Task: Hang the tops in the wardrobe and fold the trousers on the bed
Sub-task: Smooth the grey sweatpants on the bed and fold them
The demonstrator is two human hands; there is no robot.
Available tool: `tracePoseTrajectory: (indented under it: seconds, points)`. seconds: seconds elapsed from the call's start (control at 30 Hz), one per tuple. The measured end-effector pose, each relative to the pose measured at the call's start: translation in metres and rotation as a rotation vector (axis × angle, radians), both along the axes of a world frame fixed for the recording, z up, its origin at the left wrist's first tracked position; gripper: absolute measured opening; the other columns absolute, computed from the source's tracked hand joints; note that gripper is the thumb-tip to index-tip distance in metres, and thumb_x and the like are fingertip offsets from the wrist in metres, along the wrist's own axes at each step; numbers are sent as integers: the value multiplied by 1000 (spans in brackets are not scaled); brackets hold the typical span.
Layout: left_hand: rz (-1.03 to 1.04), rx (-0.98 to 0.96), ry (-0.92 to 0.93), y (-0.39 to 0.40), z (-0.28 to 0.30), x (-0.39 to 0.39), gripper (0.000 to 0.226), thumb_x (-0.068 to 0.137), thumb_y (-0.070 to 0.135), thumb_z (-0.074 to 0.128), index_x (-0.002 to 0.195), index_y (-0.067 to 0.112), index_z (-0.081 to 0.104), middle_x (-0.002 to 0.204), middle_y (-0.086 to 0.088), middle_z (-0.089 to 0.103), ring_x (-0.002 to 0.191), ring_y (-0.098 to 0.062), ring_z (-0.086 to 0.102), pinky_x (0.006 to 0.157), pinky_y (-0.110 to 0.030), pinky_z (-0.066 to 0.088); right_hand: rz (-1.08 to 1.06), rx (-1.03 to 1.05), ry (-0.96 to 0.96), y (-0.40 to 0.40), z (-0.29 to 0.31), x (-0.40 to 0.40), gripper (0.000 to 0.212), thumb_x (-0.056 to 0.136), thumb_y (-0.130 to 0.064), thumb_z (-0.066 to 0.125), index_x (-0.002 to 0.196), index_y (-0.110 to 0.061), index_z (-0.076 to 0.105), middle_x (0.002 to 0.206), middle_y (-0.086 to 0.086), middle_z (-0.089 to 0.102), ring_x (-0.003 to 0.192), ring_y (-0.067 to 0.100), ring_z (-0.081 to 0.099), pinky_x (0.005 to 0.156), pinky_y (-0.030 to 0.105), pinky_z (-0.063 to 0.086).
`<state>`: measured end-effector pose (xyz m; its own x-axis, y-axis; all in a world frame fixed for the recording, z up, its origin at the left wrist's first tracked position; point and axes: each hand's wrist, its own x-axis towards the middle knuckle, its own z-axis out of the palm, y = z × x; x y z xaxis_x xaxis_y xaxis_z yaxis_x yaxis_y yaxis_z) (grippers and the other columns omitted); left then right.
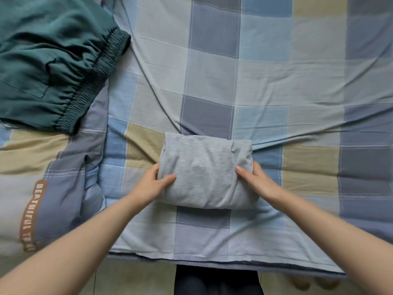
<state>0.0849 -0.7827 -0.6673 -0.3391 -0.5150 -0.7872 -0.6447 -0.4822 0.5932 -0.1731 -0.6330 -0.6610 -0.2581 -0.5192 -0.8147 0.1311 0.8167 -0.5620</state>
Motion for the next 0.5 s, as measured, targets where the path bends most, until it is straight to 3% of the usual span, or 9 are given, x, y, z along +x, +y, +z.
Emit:
tracePoseTrajectory:
  seconds: [0.1,0.17,0.27,0.33,0.37,0.43,0.5]
  points:
    - [90,-29,-14,13,-4,5,19,95,21,61,113,17,67,111,1,72,102,-13,66,87,-31,51,-119,-12,133,-1,-13,6,32,98,-27,50,126,-11,50,123,1,56,114,15,52,100,30,39]
    - [190,56,-9,18,-5,17,17,95,22,60,108,18,69,107,1,74,103,-17,67,90,-35,51,-183,-35,138,5,-16,7,20,101,-22,45,113,-11,57,111,2,62,104,13,55,88,26,40]
    - [234,36,-86,30,-6,33,11,93,21,63,91,13,69,100,-6,72,94,-22,65,84,-36,49,-300,48,204,15,-23,5,26,102,-14,37,90,-6,59,85,7,60,76,16,55,63,22,44]
    - [246,-59,-132,35,-6,34,8,92,21,64,95,13,65,103,-5,67,90,-17,61,76,-28,45,-490,119,166,17,-23,5,26,102,-16,32,102,-6,56,82,11,61,65,19,57,58,29,48]
    - [269,-104,-126,37,-5,31,14,92,22,65,104,15,63,106,-1,65,92,-11,60,76,-25,44,-543,119,164,19,-23,6,26,103,-23,31,111,-10,52,88,12,63,70,23,59,64,36,50]
    - [338,-151,-99,40,-3,20,30,92,29,65,118,19,56,110,8,63,98,-2,59,79,-19,44,-451,68,231,21,-24,13,33,102,-38,33,127,-19,42,110,9,61,91,25,58,81,44,45]
    - [376,-147,-75,40,-3,5,34,91,36,65,120,23,53,108,13,63,98,2,60,78,-17,46,-232,-42,329,22,-21,30,49,100,-44,37,142,-23,27,129,0,50,112,20,50,95,35,37]
